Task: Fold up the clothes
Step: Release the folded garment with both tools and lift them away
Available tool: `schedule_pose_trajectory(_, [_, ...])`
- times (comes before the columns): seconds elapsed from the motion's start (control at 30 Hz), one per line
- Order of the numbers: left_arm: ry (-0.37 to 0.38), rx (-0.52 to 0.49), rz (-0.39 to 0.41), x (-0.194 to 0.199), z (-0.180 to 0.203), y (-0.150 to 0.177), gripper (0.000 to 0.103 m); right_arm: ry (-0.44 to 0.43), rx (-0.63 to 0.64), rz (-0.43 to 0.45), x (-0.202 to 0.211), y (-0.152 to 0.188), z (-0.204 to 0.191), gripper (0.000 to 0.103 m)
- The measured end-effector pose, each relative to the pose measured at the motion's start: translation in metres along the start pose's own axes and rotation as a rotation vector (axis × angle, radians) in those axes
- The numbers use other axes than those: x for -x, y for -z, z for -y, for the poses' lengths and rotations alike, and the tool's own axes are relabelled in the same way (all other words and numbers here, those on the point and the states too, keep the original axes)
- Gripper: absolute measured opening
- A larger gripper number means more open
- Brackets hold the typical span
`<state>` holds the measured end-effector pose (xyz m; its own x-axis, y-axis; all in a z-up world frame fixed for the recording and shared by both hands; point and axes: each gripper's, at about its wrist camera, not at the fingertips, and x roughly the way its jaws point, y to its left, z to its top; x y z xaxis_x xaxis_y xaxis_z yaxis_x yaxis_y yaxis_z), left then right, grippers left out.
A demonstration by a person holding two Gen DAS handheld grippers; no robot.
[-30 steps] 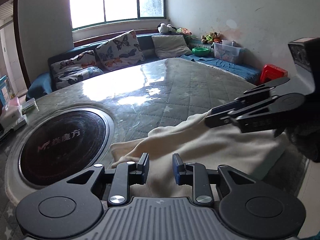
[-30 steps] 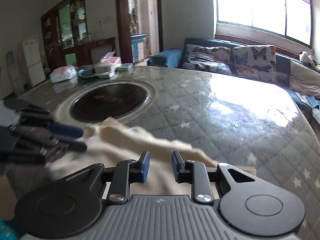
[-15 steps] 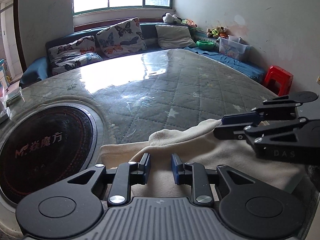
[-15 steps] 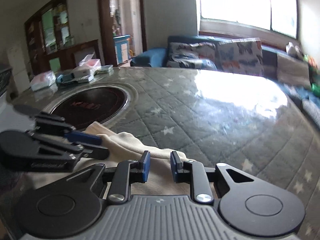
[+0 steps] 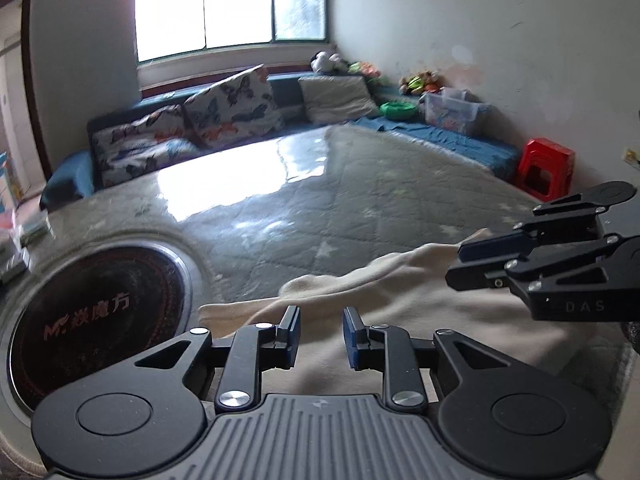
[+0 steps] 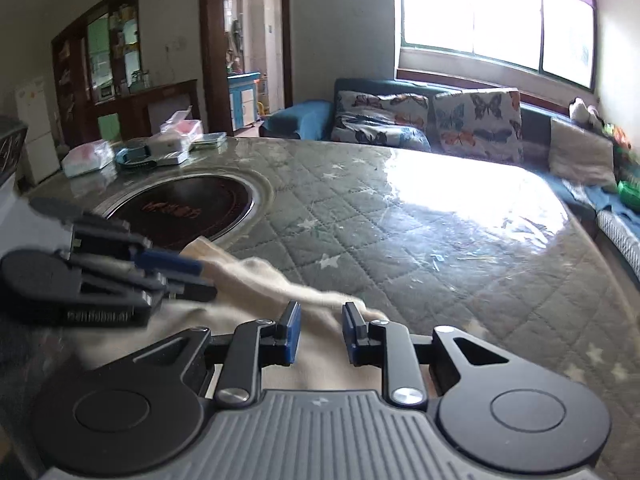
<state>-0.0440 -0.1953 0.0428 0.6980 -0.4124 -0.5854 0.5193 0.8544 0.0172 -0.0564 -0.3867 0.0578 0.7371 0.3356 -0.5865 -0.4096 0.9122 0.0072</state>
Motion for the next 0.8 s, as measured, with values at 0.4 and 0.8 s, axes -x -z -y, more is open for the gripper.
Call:
schedule_pose_trajectory(0.4, [0.091, -0.091, -0.03, 0.012, 0.036, 0.032, 0.026, 0.01, -0.016, -0.045, 0.056, 0.058, -0.003, 0.02])
schedule_pose_trajectory(0.8, [0.087, -0.07, -0.032, 0.013, 0.031, 0.036, 0.026, 0.0, -0.08, -0.061, 0.048, 0.057, 0.012, 0.02])
